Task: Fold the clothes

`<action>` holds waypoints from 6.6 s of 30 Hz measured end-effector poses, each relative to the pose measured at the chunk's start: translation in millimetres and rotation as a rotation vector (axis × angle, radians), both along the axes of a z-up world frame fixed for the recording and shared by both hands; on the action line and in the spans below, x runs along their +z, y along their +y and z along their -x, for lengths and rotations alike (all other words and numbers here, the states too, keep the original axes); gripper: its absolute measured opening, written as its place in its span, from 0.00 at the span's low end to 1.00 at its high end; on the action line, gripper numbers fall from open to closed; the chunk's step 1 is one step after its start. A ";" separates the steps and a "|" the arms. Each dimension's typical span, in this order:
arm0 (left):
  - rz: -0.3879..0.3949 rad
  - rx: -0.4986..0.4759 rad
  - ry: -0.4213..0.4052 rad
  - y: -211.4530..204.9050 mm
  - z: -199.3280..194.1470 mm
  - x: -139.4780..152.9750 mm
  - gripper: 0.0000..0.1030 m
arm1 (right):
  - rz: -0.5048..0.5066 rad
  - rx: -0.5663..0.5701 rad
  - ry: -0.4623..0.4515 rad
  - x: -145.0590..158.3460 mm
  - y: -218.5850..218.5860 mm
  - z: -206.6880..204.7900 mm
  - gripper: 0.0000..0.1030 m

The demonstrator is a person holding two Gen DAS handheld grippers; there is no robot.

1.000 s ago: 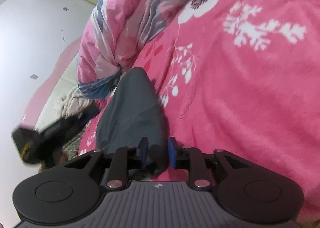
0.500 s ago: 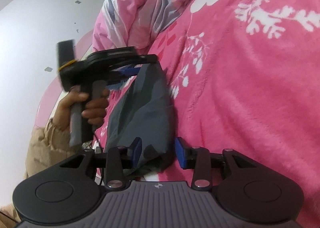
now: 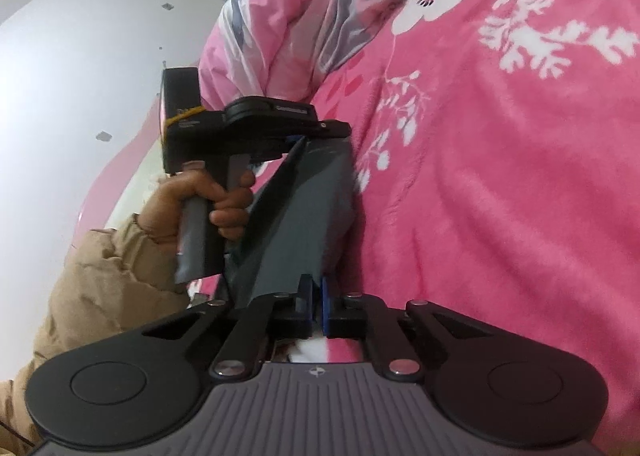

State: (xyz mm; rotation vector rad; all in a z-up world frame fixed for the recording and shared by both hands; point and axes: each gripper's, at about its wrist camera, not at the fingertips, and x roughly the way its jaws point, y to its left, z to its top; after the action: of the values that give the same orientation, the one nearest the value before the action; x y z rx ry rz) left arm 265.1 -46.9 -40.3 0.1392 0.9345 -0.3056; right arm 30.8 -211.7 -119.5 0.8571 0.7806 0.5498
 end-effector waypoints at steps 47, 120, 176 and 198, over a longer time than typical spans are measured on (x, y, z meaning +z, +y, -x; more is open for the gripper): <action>0.219 0.143 -0.481 160.8 209.7 -38.7 0.70 | 0.774 0.003 -0.433 16.0 113.6 15.3 0.13; 0.201 0.256 -0.433 173.2 173.4 -22.9 0.74 | 0.719 0.320 -0.258 79.4 180.6 -161.2 0.38; 0.193 0.300 -0.470 182.8 183.8 -26.9 0.76 | 0.779 0.232 -0.596 80.0 182.0 18.5 0.41; 0.198 0.307 -0.473 185.3 186.2 -26.3 0.79 | 0.657 0.435 -0.517 55.4 187.8 55.3 0.41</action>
State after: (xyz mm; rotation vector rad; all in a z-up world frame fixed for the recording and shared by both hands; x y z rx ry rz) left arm 78.8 138.3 -66.6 -0.1123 0.4425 -0.0714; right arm -24.5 -24.0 -64.0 -0.0782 0.6044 0.7941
